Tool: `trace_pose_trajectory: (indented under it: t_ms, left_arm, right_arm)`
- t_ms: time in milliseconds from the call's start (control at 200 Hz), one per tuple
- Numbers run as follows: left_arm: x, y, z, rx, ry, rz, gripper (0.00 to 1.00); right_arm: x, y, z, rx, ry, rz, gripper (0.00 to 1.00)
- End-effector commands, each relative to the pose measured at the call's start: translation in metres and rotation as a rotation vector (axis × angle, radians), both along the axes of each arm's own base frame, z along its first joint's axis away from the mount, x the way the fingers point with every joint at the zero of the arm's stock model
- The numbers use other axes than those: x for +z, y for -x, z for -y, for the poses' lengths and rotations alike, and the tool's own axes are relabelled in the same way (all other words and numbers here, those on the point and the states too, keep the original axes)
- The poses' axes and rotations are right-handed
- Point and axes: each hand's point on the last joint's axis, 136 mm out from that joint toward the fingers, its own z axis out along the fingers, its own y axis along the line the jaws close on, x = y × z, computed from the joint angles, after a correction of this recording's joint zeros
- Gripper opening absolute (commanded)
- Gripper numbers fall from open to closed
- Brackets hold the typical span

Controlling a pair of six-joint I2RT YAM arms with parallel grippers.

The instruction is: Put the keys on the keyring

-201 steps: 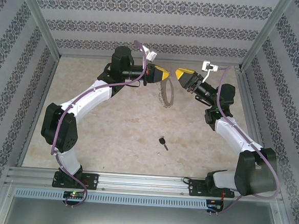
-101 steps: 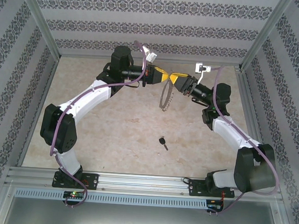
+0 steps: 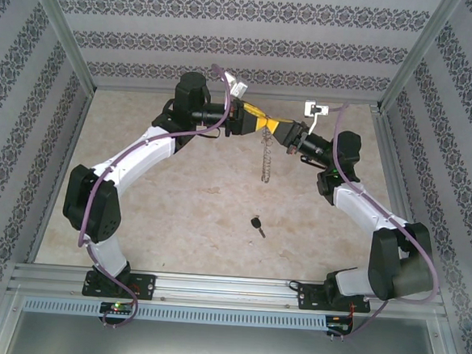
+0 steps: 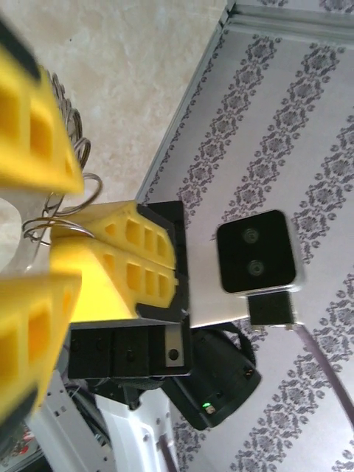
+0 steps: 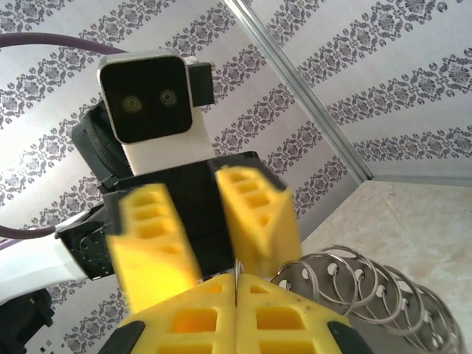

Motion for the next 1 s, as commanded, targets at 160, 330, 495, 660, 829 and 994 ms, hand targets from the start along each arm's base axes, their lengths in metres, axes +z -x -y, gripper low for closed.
trace_pose_trajectory:
  t_ms: [160,330,495,660,829,994]
  left_arm:
    - [0.044,-0.018,-0.025,0.236,0.196,-0.042,0.59]
    - [0.046,-0.025,-0.026,0.241,0.303,-0.145,0.51]
    - [0.046,-0.029,-0.024,0.223,0.376,-0.209,0.45]
    - [0.045,-0.028,-0.018,0.179,0.42,-0.246,0.37]
    - [0.046,-0.024,-0.009,0.15,0.422,-0.248,0.35]
    - [0.048,-0.02,-0.002,0.124,0.424,-0.243,0.34]
  right_arm:
    - [0.035,0.005,0.019,-0.084,-0.033,0.155,0.0]
    - [0.052,0.008,0.022,-0.11,-0.052,0.203,0.0]
    - [0.064,0.006,0.027,-0.16,-0.08,0.227,0.0]
    - [0.074,0.004,0.029,-0.198,-0.108,0.242,0.0]
    - [0.08,0.003,0.026,-0.189,-0.119,0.25,0.0]
    - [0.08,0.002,0.022,-0.177,-0.124,0.245,0.0]
